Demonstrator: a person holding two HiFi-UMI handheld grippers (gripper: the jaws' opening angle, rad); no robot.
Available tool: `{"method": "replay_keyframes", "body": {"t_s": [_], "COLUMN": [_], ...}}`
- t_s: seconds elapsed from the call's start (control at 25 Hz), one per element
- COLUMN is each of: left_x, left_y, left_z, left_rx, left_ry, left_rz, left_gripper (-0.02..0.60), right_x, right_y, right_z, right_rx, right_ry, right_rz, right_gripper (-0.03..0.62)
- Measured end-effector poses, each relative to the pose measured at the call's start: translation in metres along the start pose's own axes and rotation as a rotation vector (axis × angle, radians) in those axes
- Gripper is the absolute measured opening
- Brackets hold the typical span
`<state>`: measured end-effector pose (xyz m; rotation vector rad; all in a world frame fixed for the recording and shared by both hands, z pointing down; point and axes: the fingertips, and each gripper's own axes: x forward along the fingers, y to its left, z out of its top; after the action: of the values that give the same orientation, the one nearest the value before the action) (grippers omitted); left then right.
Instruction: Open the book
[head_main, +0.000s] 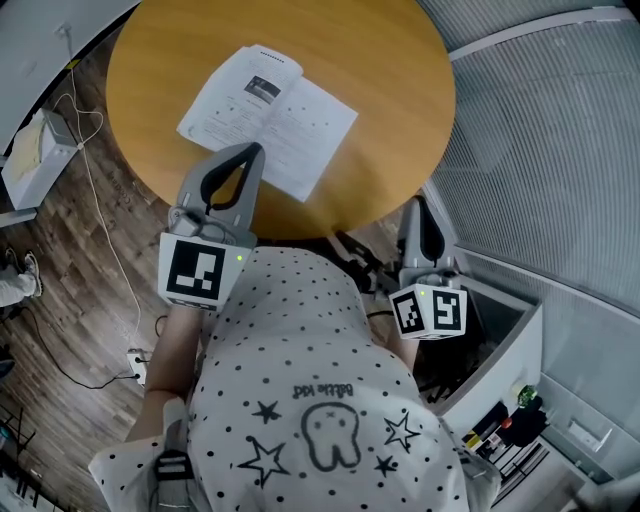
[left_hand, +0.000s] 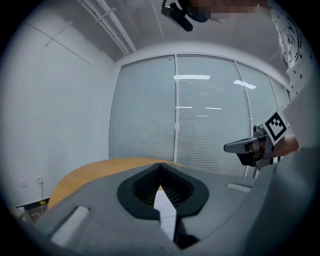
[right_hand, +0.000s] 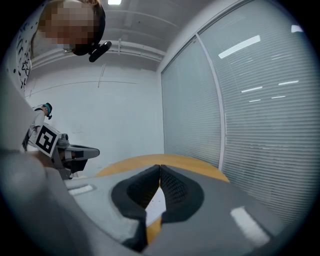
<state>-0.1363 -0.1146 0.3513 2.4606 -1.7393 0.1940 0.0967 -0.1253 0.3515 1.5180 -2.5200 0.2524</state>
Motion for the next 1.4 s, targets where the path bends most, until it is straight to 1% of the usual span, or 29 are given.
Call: {"method": "replay_keyframes", "body": {"t_s": [0.28,0.6,0.8,0.96,1.4], "left_x": [0.007,0.007,0.008,0.015,0.013], "left_y": [0.004,0.013,0.015,0.013,0.009], "left_z": [0.003,-0.003,-0.007,-0.007,-0.011], "left_rx": [-0.013,-0.042,-0.056,-0.052,-0.11], "left_ry": [-0.006,0.001,0.008,-0.009,-0.013], "left_rz": [-0.007,0.006,0.021,0.005,0.007], "left_gripper": [0.009,0.009,0.009,0.009,0.009], "right_x": [0.008,0.016,0.022,0.022,0.031], "right_y": [0.001,0.007,0.011,0.016,0.033], "right_z": [-0.002,0.006,0.008,0.008,0.007], "right_rx": [0.011,-0.01,-0.023,-0.034,-0.077], "right_ry": [0.012,0.027,0.039,0.043,0.086], "right_rz": [-0.005,0.009,0.039,0.05,0.102], "right_gripper": [0.005,0.005,0.005,0.005,0.005]}}
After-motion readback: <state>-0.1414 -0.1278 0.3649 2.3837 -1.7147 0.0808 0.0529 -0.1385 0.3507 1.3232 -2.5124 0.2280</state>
